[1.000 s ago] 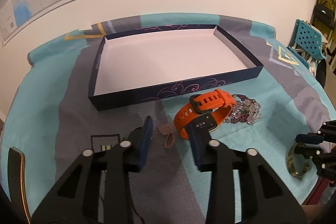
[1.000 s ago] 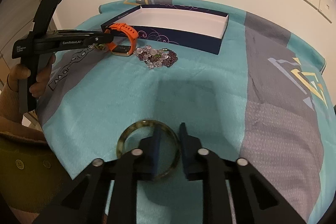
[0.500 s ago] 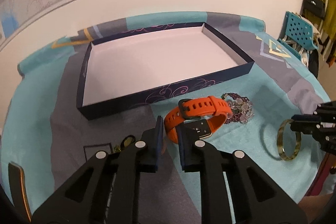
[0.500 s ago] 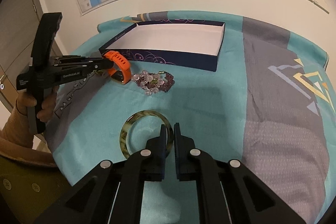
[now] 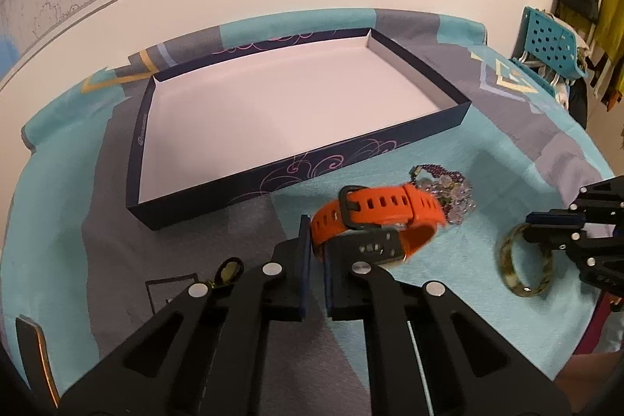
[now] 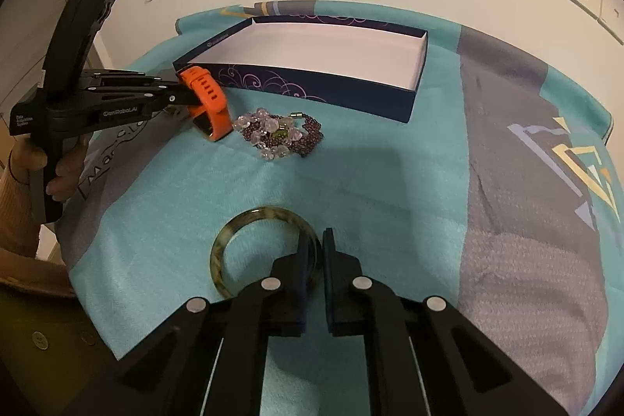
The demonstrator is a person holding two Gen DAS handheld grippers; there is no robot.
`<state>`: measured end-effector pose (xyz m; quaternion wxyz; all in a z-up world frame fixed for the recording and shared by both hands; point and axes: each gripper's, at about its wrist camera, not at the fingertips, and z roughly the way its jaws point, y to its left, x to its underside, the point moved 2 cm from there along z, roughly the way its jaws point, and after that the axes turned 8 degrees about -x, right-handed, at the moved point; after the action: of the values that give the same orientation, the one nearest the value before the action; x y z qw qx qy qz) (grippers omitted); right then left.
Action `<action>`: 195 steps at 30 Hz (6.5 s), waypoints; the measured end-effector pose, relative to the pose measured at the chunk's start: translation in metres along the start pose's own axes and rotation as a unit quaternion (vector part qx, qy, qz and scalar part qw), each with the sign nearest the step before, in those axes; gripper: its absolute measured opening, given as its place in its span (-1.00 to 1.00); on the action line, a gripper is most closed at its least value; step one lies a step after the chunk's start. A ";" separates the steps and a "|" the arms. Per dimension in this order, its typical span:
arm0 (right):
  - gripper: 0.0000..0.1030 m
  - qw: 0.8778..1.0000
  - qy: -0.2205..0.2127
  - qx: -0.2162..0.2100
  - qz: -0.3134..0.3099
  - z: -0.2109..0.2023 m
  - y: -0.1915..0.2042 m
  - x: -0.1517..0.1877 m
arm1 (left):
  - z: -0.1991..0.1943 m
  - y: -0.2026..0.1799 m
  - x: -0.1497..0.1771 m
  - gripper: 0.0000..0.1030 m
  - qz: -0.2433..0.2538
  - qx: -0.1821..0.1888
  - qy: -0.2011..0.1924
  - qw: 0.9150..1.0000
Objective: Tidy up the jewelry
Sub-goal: 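Close the left gripper on the orange watch band while the right holds the bangle, then carry the watch and bangle into the box and open both grippers, then lift both open grippers out of the box, then grasp the clear crystal bracelet with the right gripper and lift it, then close the left gripper on the pink ring while the right holds the crystal bracelet, then carry the crystal bracelet and pink ring into the box and open both grippers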
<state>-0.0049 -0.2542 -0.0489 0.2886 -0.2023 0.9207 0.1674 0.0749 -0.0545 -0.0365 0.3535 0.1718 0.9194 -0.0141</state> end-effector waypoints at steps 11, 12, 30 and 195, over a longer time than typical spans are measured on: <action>-0.89 0.998 -0.067 -0.019 -0.004 -0.021 -0.008 -0.048 | -0.025 0.020 -0.025 -0.90 -0.040 0.050 0.000 0.998; -0.89 0.997 -0.071 -0.019 -0.008 -0.022 -0.009 -0.053 | -0.026 0.024 -0.030 -0.90 -0.044 0.053 0.000 0.998; -0.89 0.998 -0.064 0.014 -0.014 0.066 -0.061 -0.185 | 0.069 0.086 -0.113 -0.90 -0.119 0.009 0.086 0.989; -0.85 0.974 -0.153 -0.168 0.001 -0.013 -0.007 -0.148 | -0.016 0.032 -0.028 -0.93 -0.055 0.054 -0.028 0.997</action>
<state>0.1040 -0.2250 0.0482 0.3883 -0.2192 0.8243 0.3488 0.0948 -0.0303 -0.0029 0.3676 0.1395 0.9152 -0.0882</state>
